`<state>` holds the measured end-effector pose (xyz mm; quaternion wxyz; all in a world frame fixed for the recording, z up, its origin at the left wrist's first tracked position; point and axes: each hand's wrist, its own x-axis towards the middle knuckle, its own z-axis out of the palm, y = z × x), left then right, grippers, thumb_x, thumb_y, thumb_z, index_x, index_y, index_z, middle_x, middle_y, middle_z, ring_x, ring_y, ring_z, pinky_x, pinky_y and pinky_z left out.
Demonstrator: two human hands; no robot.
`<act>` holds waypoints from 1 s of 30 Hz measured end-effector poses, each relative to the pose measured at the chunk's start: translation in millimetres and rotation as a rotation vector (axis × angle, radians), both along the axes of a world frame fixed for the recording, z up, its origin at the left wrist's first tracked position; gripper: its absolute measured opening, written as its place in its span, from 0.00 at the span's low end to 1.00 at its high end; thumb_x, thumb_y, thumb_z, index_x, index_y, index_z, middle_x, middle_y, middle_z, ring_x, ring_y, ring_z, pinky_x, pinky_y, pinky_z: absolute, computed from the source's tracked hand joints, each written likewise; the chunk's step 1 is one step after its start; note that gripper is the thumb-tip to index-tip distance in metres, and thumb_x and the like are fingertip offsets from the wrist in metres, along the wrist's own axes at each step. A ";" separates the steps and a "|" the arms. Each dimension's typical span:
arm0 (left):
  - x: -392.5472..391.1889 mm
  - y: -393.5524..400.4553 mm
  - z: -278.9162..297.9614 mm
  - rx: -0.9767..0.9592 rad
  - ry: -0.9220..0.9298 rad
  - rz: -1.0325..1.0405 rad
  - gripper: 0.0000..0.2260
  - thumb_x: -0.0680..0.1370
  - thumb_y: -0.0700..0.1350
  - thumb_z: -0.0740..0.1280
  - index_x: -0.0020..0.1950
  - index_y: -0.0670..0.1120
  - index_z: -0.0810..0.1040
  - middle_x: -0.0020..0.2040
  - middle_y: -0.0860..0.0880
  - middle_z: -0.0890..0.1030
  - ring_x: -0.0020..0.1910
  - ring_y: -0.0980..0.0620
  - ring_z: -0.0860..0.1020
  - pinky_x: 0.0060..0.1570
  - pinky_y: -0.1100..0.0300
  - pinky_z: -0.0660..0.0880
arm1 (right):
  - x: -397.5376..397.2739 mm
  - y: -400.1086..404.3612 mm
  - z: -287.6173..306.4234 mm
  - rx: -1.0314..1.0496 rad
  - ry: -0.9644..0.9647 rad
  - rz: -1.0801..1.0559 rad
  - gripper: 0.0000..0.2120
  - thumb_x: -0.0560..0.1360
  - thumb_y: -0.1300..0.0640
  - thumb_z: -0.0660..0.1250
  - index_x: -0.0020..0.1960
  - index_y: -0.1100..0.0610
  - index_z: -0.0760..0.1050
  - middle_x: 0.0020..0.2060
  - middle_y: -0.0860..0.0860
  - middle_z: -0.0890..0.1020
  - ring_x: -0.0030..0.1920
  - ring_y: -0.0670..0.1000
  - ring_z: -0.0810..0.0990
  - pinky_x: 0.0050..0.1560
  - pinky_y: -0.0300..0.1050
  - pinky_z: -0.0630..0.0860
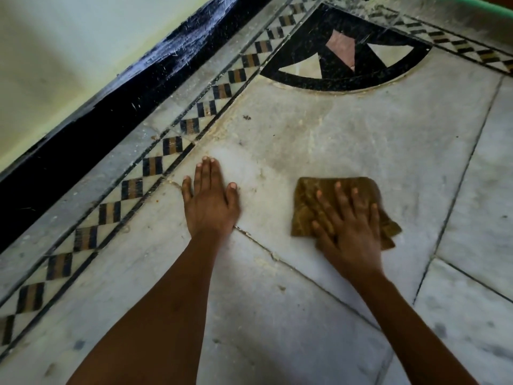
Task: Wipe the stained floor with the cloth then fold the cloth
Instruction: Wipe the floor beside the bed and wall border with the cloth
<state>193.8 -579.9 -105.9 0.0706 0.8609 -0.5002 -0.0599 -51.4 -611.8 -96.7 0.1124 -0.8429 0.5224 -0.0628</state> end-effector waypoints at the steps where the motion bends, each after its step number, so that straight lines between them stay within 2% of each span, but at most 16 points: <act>1: 0.0 -0.2 -0.6 0.001 -0.002 -0.001 0.30 0.78 0.56 0.42 0.77 0.45 0.47 0.78 0.47 0.50 0.76 0.52 0.47 0.74 0.51 0.42 | 0.5 -11.3 0.9 0.018 0.001 -0.058 0.29 0.74 0.38 0.46 0.74 0.43 0.51 0.75 0.53 0.59 0.75 0.59 0.53 0.71 0.65 0.46; 4: 0.6 -1.3 -0.6 -0.002 -0.015 -0.002 0.30 0.77 0.56 0.41 0.77 0.44 0.47 0.78 0.46 0.50 0.76 0.51 0.48 0.74 0.51 0.42 | 33.4 -65.1 2.3 0.048 0.036 -0.216 0.29 0.75 0.37 0.44 0.75 0.42 0.50 0.77 0.51 0.52 0.76 0.57 0.46 0.71 0.63 0.40; 7: 0.4 -0.6 -1.6 0.004 -0.024 -0.008 0.31 0.77 0.56 0.41 0.77 0.44 0.47 0.78 0.46 0.50 0.76 0.50 0.48 0.73 0.51 0.42 | 81.1 -110.4 3.2 0.093 0.086 -0.227 0.27 0.79 0.40 0.46 0.76 0.43 0.44 0.77 0.51 0.45 0.76 0.56 0.41 0.72 0.64 0.39; 9: 0.2 -0.7 -3.4 0.000 -0.031 -0.017 0.30 0.78 0.56 0.41 0.77 0.44 0.47 0.78 0.46 0.50 0.76 0.49 0.48 0.73 0.50 0.42 | 105.3 -110.1 4.0 0.098 0.111 -0.126 0.27 0.79 0.41 0.47 0.76 0.45 0.46 0.77 0.51 0.46 0.76 0.56 0.42 0.72 0.63 0.39; 11: 0.5 -1.2 -4.3 -0.005 -0.026 -0.016 0.29 0.79 0.55 0.43 0.77 0.44 0.47 0.78 0.46 0.50 0.76 0.49 0.49 0.73 0.50 0.42 | 113.5 -88.1 1.7 0.100 0.116 0.080 0.29 0.78 0.39 0.48 0.76 0.47 0.49 0.77 0.52 0.48 0.76 0.55 0.44 0.72 0.61 0.40; 13: 1.3 -1.4 -4.5 -0.011 -0.027 -0.020 0.28 0.80 0.56 0.43 0.77 0.44 0.47 0.78 0.45 0.51 0.76 0.49 0.49 0.73 0.50 0.43 | 95.9 -60.0 1.3 0.060 0.073 0.323 0.33 0.73 0.36 0.43 0.76 0.47 0.52 0.77 0.52 0.51 0.76 0.55 0.46 0.71 0.59 0.40; 15: 2.0 -0.7 -3.7 -0.022 -0.028 -0.021 0.27 0.81 0.55 0.45 0.77 0.44 0.47 0.78 0.46 0.51 0.76 0.49 0.49 0.74 0.50 0.43 | 56.1 -45.0 2.1 0.032 0.014 0.466 0.33 0.72 0.37 0.43 0.75 0.46 0.54 0.76 0.51 0.54 0.76 0.54 0.48 0.71 0.58 0.40; 17: 1.8 -0.2 -3.0 -0.031 -0.016 -0.013 0.27 0.81 0.54 0.47 0.77 0.44 0.48 0.78 0.46 0.51 0.76 0.50 0.48 0.74 0.51 0.43 | 3.4 -37.7 -3.2 0.025 -0.024 0.416 0.29 0.74 0.38 0.46 0.74 0.45 0.54 0.75 0.51 0.56 0.75 0.55 0.50 0.71 0.59 0.43; 20: 1.0 -1.1 -3.3 -0.047 -0.014 -0.011 0.27 0.81 0.54 0.48 0.77 0.44 0.48 0.78 0.46 0.51 0.76 0.50 0.49 0.74 0.51 0.43 | -42.1 -48.5 -3.2 0.002 0.025 0.156 0.30 0.74 0.37 0.45 0.73 0.44 0.53 0.75 0.51 0.58 0.75 0.56 0.52 0.72 0.58 0.45; 22: 1.3 -1.5 -3.2 -0.034 -0.015 -0.011 0.27 0.81 0.54 0.47 0.77 0.43 0.48 0.78 0.46 0.51 0.76 0.50 0.48 0.74 0.51 0.42 | -28.8 -78.2 -1.8 0.010 0.055 -0.001 0.31 0.72 0.36 0.43 0.74 0.43 0.53 0.76 0.51 0.56 0.76 0.55 0.49 0.72 0.57 0.42; 25: 2.1 -2.2 -4.2 -0.018 -0.029 -0.011 0.27 0.81 0.54 0.46 0.77 0.44 0.47 0.78 0.46 0.50 0.76 0.50 0.48 0.74 0.50 0.43 | 24.5 -135.4 3.8 0.062 0.082 -0.171 0.27 0.78 0.38 0.45 0.76 0.43 0.48 0.77 0.50 0.48 0.76 0.54 0.44 0.73 0.59 0.39; 28: 2.5 -2.8 -4.4 -0.011 -0.041 -0.018 0.28 0.80 0.55 0.45 0.77 0.44 0.47 0.78 0.46 0.50 0.76 0.50 0.48 0.74 0.50 0.43 | 78.7 -155.9 6.7 0.124 0.117 -0.171 0.27 0.80 0.41 0.47 0.76 0.45 0.45 0.77 0.50 0.44 0.76 0.55 0.41 0.71 0.61 0.37; 30: 1.8 -1.6 -3.7 -0.006 -0.039 -0.018 0.29 0.78 0.56 0.43 0.77 0.44 0.47 0.78 0.46 0.50 0.76 0.50 0.49 0.74 0.50 0.43 | 102.0 -134.5 5.1 0.124 0.138 -0.019 0.28 0.79 0.42 0.47 0.77 0.47 0.47 0.77 0.51 0.45 0.76 0.55 0.42 0.71 0.61 0.39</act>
